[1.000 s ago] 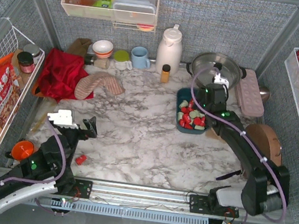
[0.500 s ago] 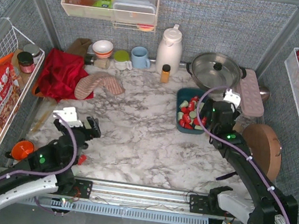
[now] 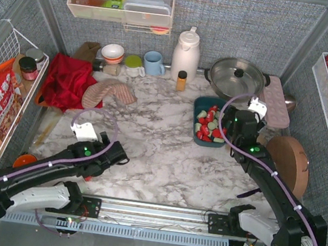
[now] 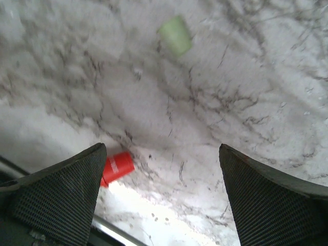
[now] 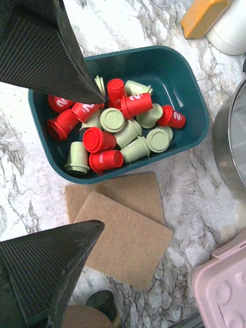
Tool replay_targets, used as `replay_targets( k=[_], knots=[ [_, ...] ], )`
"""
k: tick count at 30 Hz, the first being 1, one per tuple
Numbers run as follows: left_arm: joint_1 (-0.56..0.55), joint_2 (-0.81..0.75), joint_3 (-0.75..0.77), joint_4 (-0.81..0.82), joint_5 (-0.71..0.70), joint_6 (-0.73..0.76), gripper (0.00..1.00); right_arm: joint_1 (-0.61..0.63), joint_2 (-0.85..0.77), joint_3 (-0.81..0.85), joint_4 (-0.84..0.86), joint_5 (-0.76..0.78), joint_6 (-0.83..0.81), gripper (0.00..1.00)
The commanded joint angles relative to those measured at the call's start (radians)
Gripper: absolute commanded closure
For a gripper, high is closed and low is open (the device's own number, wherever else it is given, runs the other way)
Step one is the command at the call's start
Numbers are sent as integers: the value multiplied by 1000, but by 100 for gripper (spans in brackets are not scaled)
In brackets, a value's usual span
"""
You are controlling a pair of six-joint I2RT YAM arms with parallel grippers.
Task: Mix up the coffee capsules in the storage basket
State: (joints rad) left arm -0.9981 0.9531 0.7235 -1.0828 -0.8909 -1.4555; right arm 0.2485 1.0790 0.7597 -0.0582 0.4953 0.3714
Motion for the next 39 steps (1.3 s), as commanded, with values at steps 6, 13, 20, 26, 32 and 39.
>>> replay_targets(
  k=[6, 13, 20, 26, 32, 39],
  knots=[
    [12, -155, -170, -51, 262, -387, 1, -8, -31, 2, 5, -16, 23, 1],
    [19, -297, -273, -94, 261, -498, 1, -9, -34, -5, 14, -30, 29, 1],
    [22, 58, -142, -106, 181, -362, 1, -9, -30, -7, 17, -39, 32, 1],
    [42, 283, 42, -161, 90, -265, 1, -9, -24, -7, 20, -40, 32, 1],
    [126, 349, 33, -207, 195, -262, 1, -9, -17, -8, 28, -44, 35, 1],
    [237, 342, -14, -145, 214, -221, 8, -9, -13, -11, 35, -51, 37, 1]
  ],
)
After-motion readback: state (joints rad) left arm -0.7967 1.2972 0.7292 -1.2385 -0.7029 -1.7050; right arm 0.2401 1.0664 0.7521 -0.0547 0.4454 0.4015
